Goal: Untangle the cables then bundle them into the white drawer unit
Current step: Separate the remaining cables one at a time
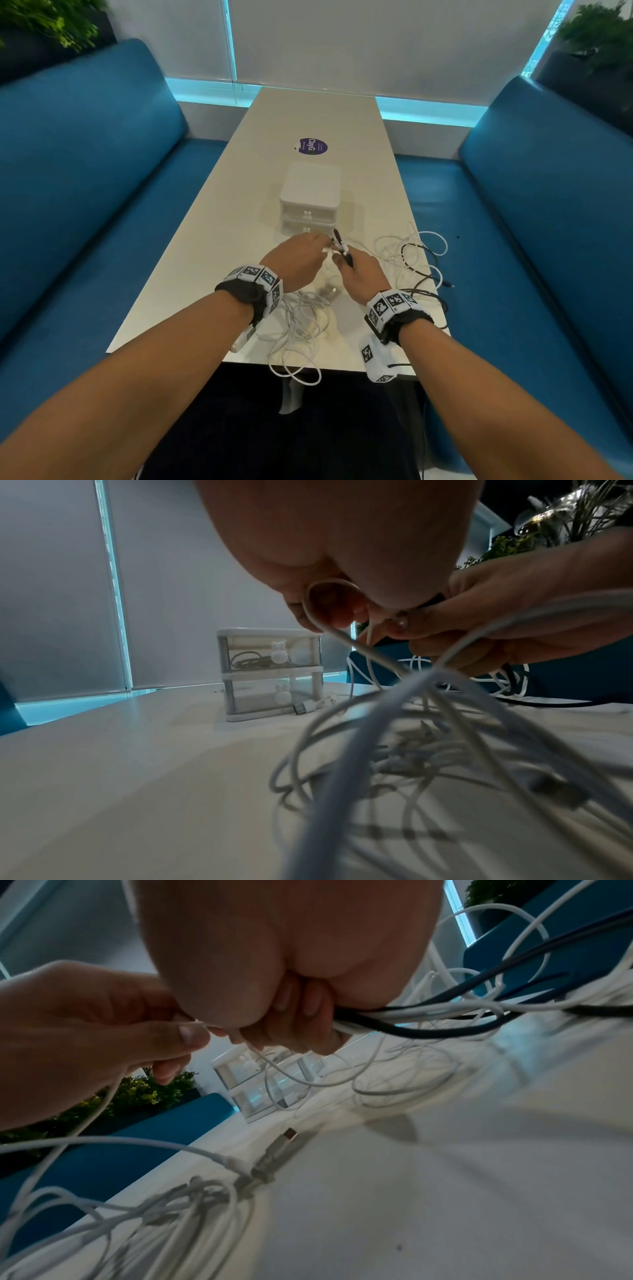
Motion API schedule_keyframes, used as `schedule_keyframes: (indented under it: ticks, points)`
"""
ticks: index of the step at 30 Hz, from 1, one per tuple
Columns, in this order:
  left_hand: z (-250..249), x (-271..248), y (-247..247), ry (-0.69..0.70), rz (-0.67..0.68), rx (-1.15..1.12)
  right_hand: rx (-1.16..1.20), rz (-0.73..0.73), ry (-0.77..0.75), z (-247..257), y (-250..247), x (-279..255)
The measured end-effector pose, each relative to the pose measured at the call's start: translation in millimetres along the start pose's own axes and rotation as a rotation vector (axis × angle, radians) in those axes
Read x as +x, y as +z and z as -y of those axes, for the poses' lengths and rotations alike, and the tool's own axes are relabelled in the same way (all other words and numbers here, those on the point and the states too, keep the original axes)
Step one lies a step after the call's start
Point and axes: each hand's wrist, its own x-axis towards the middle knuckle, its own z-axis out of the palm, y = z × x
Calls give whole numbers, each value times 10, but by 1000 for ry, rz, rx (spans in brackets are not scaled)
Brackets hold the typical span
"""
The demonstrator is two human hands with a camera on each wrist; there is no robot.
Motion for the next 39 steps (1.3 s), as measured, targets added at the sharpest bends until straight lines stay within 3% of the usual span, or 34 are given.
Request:
schedule_keyframes:
  ticks: [4, 8, 14, 18, 22, 31, 39]
  points:
    - [-20, -139, -16, 37, 0, -72, 4, -31, -14, -7, 5, 35]
    - [56, -250, 67, 71, 41, 115, -119, -28, 17, -80, 7, 74]
    - [198, -360, 253, 76, 131, 262, -218, 193, 10, -130, 133, -26]
    - [250, -399, 258, -54, 267, 206, -298, 289, 59, -141, 187, -73]
    - [273, -288, 229, -135, 302, 69, -287, 254, 57, -98, 147, -77]
    - [225, -66, -208, -78, 168, 470, -105, 102, 108, -56, 43, 6]
    - [28, -44, -114, 19, 118, 437, 55, 16, 75, 27, 12, 19]
